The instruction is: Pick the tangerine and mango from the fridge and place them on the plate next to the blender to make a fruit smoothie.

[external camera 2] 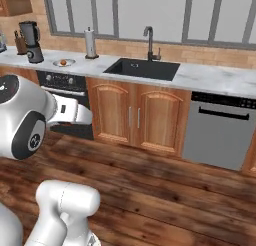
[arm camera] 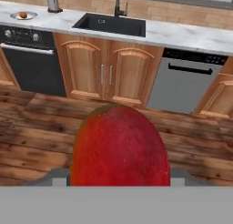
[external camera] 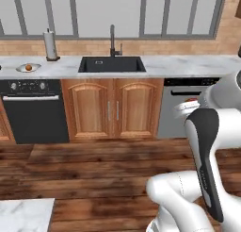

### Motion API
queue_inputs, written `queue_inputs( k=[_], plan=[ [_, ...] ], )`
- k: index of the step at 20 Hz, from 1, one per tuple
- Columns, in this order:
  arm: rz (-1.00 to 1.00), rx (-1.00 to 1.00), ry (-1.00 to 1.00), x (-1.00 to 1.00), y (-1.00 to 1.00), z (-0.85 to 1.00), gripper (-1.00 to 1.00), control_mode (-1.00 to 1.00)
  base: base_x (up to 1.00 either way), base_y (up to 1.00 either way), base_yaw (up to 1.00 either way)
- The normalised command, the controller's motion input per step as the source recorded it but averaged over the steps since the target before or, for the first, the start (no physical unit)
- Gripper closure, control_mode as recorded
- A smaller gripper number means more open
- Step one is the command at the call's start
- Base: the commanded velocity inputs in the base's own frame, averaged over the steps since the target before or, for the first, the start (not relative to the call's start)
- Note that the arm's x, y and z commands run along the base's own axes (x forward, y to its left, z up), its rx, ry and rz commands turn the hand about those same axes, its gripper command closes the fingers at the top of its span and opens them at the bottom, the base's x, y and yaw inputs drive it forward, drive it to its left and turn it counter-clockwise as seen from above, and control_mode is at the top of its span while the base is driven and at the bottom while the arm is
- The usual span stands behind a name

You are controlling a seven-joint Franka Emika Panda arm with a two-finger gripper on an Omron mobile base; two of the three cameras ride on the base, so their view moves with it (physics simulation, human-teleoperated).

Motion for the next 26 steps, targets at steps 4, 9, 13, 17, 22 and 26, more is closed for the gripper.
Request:
queue_inputs(
  k=[4, 9, 13, 17, 22, 26],
  plan=[
    [0.00, 0.00, 0.00, 0.00, 0.00, 0.00, 1.00, 1.00, 1.00, 0.56, 0.28],
    [0.00, 0.00, 0.00, 0.00, 0.00, 0.00, 1.00, 1.00, 1.00, 0.50, 0.25],
    [0.00, 0.00, 0.00, 0.00, 0.00, 0.00, 1.00, 1.00, 1.00, 0.05, 0.12],
    [0.00, 0.00, 0.00, 0.00, 0.00, 0.00, 1.00, 1.00, 1.00, 0.14, 0.06],
    [0.00, 0.00, 0.00, 0.00, 0.00, 0.00, 1.00, 1.00, 1.00, 0.92, 0.00],
    [0.00, 0.00, 0.00, 0.00, 0.00, 0.00, 1.00, 1.00, 1.00, 1.00, 0.00]
  ],
)
